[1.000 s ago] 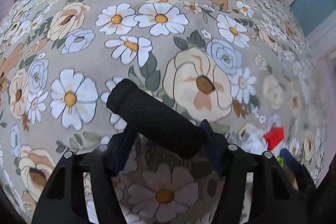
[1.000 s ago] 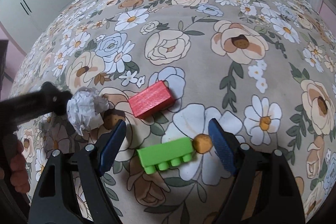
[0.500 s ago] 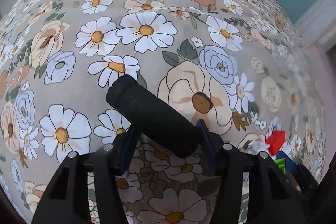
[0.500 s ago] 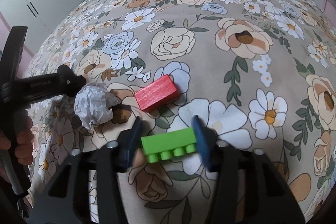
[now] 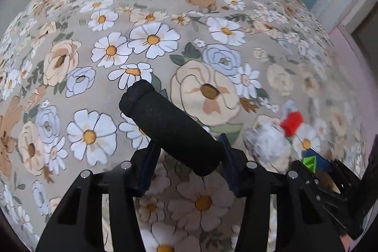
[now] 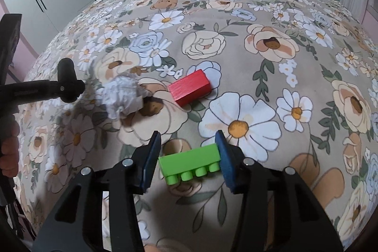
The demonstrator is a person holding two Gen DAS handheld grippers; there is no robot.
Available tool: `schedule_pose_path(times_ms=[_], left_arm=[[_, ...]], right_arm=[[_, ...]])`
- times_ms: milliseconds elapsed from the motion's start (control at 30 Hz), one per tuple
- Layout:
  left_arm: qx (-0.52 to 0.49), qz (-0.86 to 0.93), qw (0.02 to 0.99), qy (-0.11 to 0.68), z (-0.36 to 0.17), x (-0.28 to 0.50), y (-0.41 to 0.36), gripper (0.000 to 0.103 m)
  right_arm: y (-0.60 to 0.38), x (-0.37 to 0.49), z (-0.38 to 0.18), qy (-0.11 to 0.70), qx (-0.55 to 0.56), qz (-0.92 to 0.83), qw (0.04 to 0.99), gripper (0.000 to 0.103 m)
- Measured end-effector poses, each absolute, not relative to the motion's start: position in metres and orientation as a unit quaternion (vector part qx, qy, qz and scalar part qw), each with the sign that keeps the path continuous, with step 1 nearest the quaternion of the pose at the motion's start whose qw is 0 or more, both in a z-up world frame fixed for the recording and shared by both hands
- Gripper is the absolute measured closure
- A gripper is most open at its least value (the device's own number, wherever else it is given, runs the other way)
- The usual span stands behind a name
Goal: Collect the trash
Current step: 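Carry the black foam tube and green block toward the white bucket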
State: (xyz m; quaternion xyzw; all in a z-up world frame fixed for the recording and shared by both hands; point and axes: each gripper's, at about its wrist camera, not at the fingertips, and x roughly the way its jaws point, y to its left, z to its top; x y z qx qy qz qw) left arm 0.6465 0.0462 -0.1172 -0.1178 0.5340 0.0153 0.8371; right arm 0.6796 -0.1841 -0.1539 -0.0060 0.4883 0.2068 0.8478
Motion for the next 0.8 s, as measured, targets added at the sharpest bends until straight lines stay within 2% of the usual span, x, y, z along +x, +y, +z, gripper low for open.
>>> schedule_pose_path(times_ms=[333, 800], left_arm=[[-0.080, -0.013, 0.850, 0.520, -0.062, 0.586, 0.035, 0.052], [0.005, -0.063, 0.873, 0.483, 0.027, 0.431, 0.007, 0.052]], right_arm=[[-0.190, 0.626, -0.089, 0.457, -0.015, 0.212, 0.864, 0.054], [-0.198, 0.491, 0.013, 0.414, -0.048, 0.199, 0.887, 0.055]])
